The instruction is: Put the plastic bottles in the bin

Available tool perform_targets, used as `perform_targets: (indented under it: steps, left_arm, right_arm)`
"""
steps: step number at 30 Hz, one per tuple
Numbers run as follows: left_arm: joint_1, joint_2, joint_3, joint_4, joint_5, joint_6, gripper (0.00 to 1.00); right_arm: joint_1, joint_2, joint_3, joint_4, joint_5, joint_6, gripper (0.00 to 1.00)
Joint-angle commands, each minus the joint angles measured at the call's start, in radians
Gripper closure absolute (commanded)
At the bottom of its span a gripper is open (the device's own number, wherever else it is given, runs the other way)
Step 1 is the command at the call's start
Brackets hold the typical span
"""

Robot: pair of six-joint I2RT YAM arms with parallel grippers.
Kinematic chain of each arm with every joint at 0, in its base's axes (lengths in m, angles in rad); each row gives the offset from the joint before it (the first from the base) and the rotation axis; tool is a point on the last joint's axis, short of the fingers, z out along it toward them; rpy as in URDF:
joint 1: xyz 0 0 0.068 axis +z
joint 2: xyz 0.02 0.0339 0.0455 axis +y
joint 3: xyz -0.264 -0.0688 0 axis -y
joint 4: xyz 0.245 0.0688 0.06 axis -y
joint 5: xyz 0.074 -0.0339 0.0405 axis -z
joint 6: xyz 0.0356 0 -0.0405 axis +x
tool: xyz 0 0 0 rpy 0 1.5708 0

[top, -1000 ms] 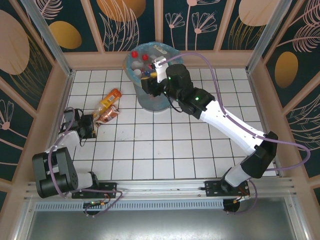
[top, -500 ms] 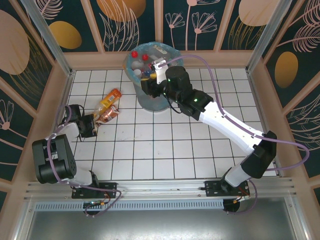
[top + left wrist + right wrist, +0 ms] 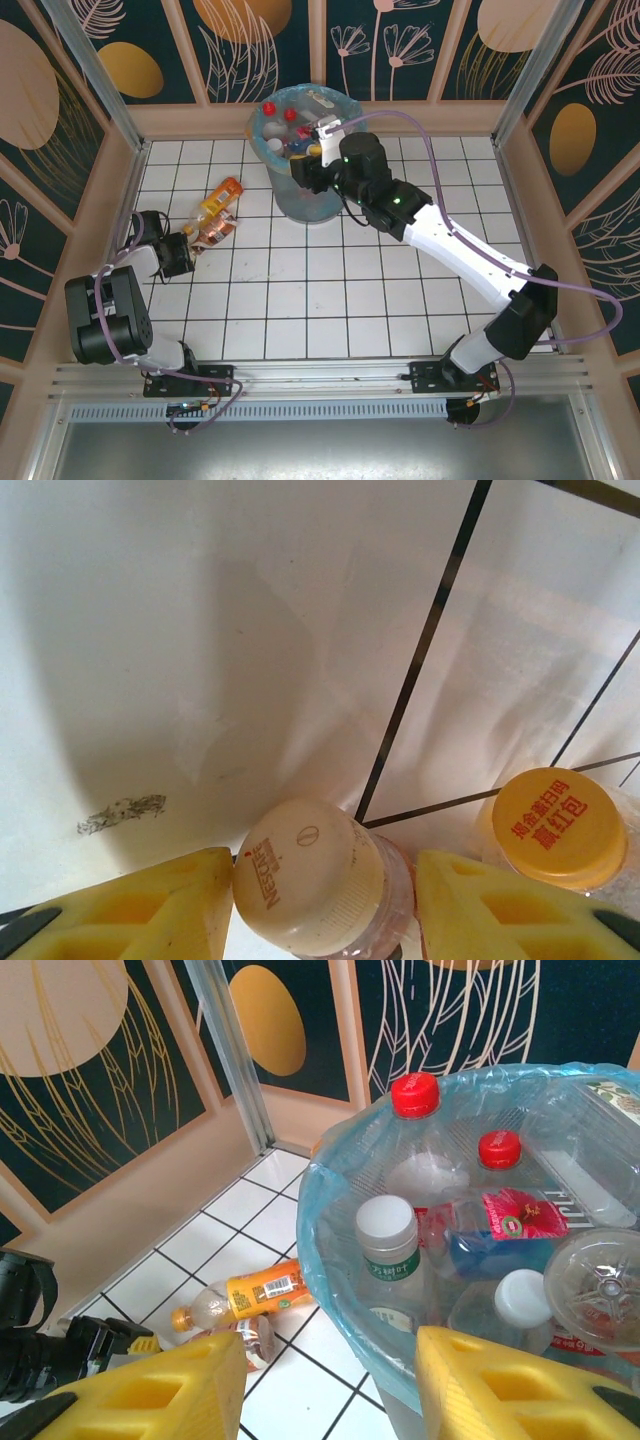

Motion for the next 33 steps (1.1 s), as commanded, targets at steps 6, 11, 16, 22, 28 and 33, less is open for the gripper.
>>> perform_targets:
  steps: [6,11,16,22,28,33]
  left_arm:
    - [0.005,0.018,-0.006,-0.018,0.021,-0.039,0.28]
    - [0.005,-0.024,-0.028,-0.012,0.016,-0.072,0.31]
    - [0.003,-0.025,-0.033,-0.021,0.013,-0.1,0.33]
    - [0.002,-0.001,-0.021,-0.014,0.012,-0.12,0.33]
    - [-0.012,0.021,-0.022,0.005,0.029,-0.141,0.32]
    - [-0.02,0.025,-0.032,0.038,0.032,-0.171,0.33]
  right_arm:
    - [-0.016,-0.051,-0.023,0.065,0.01,-0.015,0.51]
    - [-0.018,-0.052,-0.035,0.081,0.007,-0.014,0.51]
    - [-0.02,-0.051,-0.041,0.09,0.007,-0.011,0.51]
    - [-0.024,-0.053,-0.056,0.097,0.017,-0.011,0.51]
    - [-0.03,-0.058,-0.068,0.103,0.018,-0.01,0.51]
    - [-0.036,-0.057,-0.076,0.109,0.018,-0.009,0.51]
